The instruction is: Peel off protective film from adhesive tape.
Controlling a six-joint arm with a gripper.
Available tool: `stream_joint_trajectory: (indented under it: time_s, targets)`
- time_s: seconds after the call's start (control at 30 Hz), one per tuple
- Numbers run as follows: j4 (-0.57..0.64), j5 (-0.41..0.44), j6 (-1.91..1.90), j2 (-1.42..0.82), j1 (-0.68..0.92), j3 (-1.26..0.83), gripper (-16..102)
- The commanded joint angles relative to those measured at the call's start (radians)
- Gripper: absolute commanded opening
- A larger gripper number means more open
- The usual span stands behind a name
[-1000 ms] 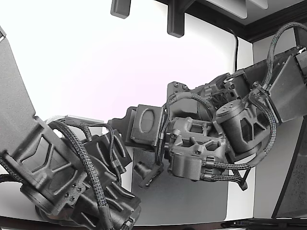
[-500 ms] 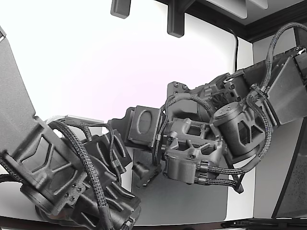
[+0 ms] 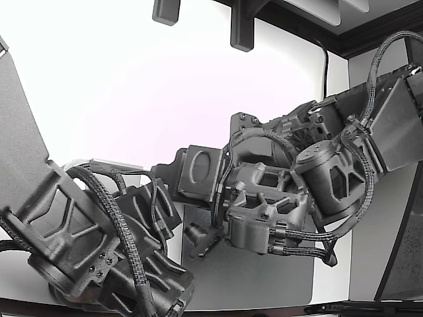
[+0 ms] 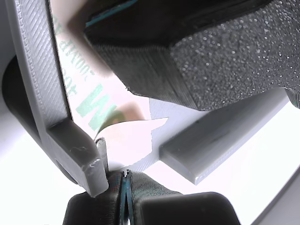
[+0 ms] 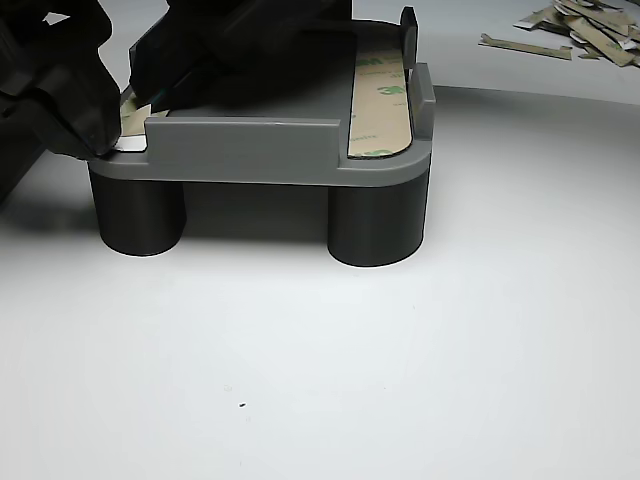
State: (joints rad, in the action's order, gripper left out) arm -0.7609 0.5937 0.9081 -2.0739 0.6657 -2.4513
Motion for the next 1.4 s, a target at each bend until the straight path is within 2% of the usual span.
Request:
stream_joint_trajectory:
  time_s: [0.0,0.33,0.6,0.8,0.87,0.9,0.97,1.0,1.1,1.17,1.2,1.23,1.27,1.33,1.37]
  targets:
    - [-0.011,-0.009,-0.005,-0.021,-0.009,0.025,-11]
    - [-0.032,-0.012,-0.008,-0.02,-0.009,0.04,-11]
    - [-0.091,0.02,0.003,0.006,-0.009,0.11,-11]
    - [-0.215,0.023,0.014,-0.04,-0.051,0.176,-10]
    - [-0.291,0.02,-0.008,-0.084,-0.063,0.192,1]
    - [-0.325,0.028,-0.04,-0.109,-0.064,0.196,3]
    - [-0.382,0.048,-0.083,-0.161,-0.066,0.196,19]
    - [-0.388,0.055,-0.115,-0.193,-0.067,0.183,30]
    - [-0.367,0.08,-0.267,-0.276,-0.067,0.146,43]
    - [-0.356,0.051,-0.351,-0.328,-0.106,0.137,81]
    - [-0.341,0.032,-0.365,-0.357,-0.129,0.133,87]
    - [-0.327,0.018,-0.374,-0.391,-0.152,0.126,75]
    - [-0.316,-0.005,-0.394,-0.431,-0.179,0.117,67]
    - [-0.279,-0.052,-0.482,-0.532,-0.244,0.081,77]
    - [-0.255,-0.069,-0.554,-0.589,-0.259,0.055,87]
